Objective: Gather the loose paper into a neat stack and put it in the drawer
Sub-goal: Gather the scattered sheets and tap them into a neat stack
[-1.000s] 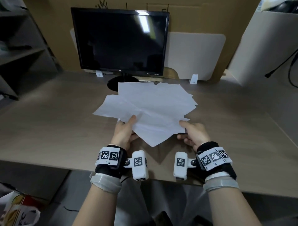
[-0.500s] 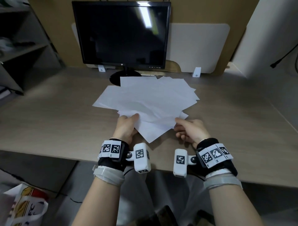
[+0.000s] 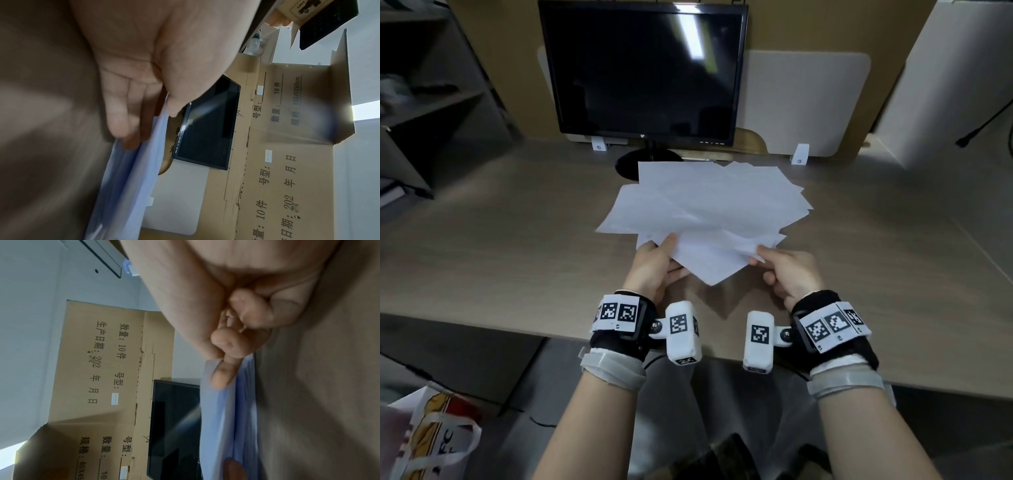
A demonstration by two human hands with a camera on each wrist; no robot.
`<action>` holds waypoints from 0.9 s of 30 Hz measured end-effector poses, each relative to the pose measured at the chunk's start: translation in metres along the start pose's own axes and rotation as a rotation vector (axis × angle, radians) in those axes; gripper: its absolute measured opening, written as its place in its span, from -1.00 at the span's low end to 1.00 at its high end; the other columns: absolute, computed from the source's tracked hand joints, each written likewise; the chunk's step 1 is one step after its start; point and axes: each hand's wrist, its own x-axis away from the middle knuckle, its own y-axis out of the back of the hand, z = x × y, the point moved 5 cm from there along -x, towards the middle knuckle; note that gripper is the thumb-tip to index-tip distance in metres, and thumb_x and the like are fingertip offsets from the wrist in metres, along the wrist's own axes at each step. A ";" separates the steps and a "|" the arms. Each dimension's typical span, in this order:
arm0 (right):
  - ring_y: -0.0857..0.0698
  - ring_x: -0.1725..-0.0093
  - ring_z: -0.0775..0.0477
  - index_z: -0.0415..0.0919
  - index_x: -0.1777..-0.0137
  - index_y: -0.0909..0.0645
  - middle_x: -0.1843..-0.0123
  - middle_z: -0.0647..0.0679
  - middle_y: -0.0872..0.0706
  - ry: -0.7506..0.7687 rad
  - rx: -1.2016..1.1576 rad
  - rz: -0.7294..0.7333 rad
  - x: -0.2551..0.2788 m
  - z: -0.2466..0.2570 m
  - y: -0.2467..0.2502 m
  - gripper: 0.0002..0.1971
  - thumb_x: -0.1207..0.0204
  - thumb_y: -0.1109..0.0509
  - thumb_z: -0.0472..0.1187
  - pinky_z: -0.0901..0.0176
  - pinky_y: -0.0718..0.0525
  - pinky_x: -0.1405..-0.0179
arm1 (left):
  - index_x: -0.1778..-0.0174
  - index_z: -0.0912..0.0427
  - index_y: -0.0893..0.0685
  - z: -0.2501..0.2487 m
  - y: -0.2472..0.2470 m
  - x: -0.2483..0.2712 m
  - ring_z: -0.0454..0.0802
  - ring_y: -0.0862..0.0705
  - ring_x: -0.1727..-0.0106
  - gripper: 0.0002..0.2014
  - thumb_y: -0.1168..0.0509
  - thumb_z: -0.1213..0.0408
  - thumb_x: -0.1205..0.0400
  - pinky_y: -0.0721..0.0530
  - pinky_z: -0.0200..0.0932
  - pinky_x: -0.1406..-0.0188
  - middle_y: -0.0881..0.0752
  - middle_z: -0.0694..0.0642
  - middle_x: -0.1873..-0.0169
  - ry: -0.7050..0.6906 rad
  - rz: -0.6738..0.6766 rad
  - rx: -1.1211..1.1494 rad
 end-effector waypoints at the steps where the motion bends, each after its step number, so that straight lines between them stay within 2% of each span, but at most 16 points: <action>1: -0.34 0.70 0.09 -0.37 -0.03 -0.71 0.33 -0.04 -0.84 -0.002 -0.002 -0.003 0.003 -0.001 -0.002 -0.81 -0.58 -0.45 -0.22 0.41 -0.14 0.79 | -0.08 0.23 -0.63 0.001 0.001 -0.002 0.10 -0.84 -0.02 -0.82 -0.20 0.21 -0.84 -0.81 0.04 -0.04 -0.84 0.17 -0.04 0.011 -0.023 0.003; 4: -0.33 0.70 0.05 -0.41 -0.07 -0.66 0.28 -0.14 -0.86 -0.012 0.076 0.122 0.019 -0.004 -0.024 -0.77 -0.56 -0.45 -0.22 0.38 -0.20 0.78 | -0.19 0.23 -0.60 0.000 0.000 -0.002 0.18 -0.82 -0.11 -0.75 -0.11 0.15 -0.87 -0.80 0.13 -0.09 -0.79 0.26 -0.20 0.024 -0.052 0.010; 7: -0.35 0.65 0.03 -0.53 -0.08 -0.67 0.21 -0.20 -0.87 -0.007 0.207 0.315 0.037 -0.007 -0.049 -0.66 -0.56 -0.47 -0.18 0.38 -0.27 0.76 | -0.28 0.22 -0.57 -0.002 0.000 0.002 0.22 -0.80 -0.18 -0.71 -0.11 0.08 -0.87 -0.79 0.16 -0.11 -0.79 0.25 -0.20 0.028 -0.050 0.036; 9: -0.38 0.62 0.02 -0.53 -0.04 -0.72 0.18 -0.18 -0.88 -0.001 0.277 0.382 0.041 -0.006 -0.055 -0.62 -0.56 -0.48 -0.12 0.38 -0.30 0.74 | -0.34 0.27 -0.57 -0.002 0.004 0.004 0.25 -0.81 -0.18 -0.72 -0.17 0.15 -0.85 -0.81 0.11 -0.02 -0.80 0.27 -0.18 0.039 -0.041 0.055; 11: -0.41 0.60 0.04 -0.42 -0.03 -0.76 0.15 -0.14 -0.88 -0.021 0.302 0.398 0.038 -0.005 -0.054 -0.59 -0.56 -0.47 0.01 0.36 -0.26 0.74 | -0.40 0.33 -0.58 -0.001 0.008 0.004 0.25 -0.85 -0.11 -0.73 -0.22 0.33 -0.81 -0.84 0.06 0.07 -0.82 0.30 -0.16 0.041 -0.021 0.042; 14: -0.46 0.63 0.03 -0.32 -0.10 -0.68 0.15 -0.21 -0.88 -0.082 0.132 0.240 0.022 -0.003 -0.033 -0.59 -0.56 -0.46 0.07 0.39 -0.19 0.76 | -0.24 0.29 -0.67 -0.001 0.014 0.007 0.16 -0.87 0.15 -0.78 -0.22 0.48 -0.71 -0.82 -0.01 0.29 -0.85 0.24 0.01 0.059 -0.027 -0.003; 16: -0.52 0.63 0.00 -0.28 -0.14 -0.65 0.09 -0.24 -0.87 -0.098 0.022 0.118 0.009 -0.002 -0.015 -0.62 -0.55 -0.46 0.05 0.40 -0.20 0.77 | -0.11 0.29 -0.71 -0.005 0.017 0.010 0.20 -0.84 0.21 -0.81 -0.23 0.51 -0.68 -0.76 0.01 0.25 -0.83 0.25 0.09 0.065 -0.023 -0.052; 18: -0.57 0.60 -0.02 -0.27 -0.19 -0.62 0.01 -0.22 -0.82 -0.111 -0.047 0.046 -0.001 -0.001 -0.003 -0.59 -0.55 -0.48 0.05 0.38 -0.20 0.76 | -0.10 0.32 -0.73 -0.009 0.024 0.011 0.29 -0.83 0.09 -0.80 -0.24 0.52 -0.65 -0.72 0.12 0.08 -0.84 0.31 0.06 0.063 -0.029 -0.115; 21: -0.58 0.57 -0.02 -0.28 -0.18 -0.60 0.07 -0.18 -0.68 -0.131 -0.108 -0.021 -0.011 0.002 0.006 -0.64 -0.56 -0.48 -0.01 0.39 -0.21 0.79 | -0.24 0.32 -0.70 -0.013 0.034 0.007 0.36 -0.80 -0.13 -0.70 -0.23 0.49 -0.62 -0.72 0.28 -0.20 -0.83 0.34 -0.09 0.093 -0.060 -0.190; 24: -0.50 0.55 -0.01 -0.27 -0.05 -0.57 0.26 -0.16 -0.61 -0.119 -0.126 -0.096 -0.022 0.008 0.014 -0.79 -0.62 -0.41 -0.12 0.41 -0.22 0.81 | -0.26 0.29 -0.68 -0.017 0.041 0.002 0.36 -0.81 -0.11 -0.69 -0.26 0.43 -0.60 -0.72 0.31 -0.22 -0.82 0.34 -0.09 0.116 -0.083 -0.245; 27: -0.38 0.56 0.02 -0.25 0.01 -0.52 0.33 -0.12 -0.52 -0.089 -0.156 -0.187 -0.034 0.012 0.023 -0.90 -0.65 -0.34 -0.22 0.41 -0.22 0.79 | -0.26 0.34 -0.68 -0.019 0.049 -0.005 0.38 -0.81 -0.11 -0.69 -0.29 0.43 -0.60 -0.70 0.34 -0.26 -0.82 0.37 -0.07 0.130 -0.128 -0.239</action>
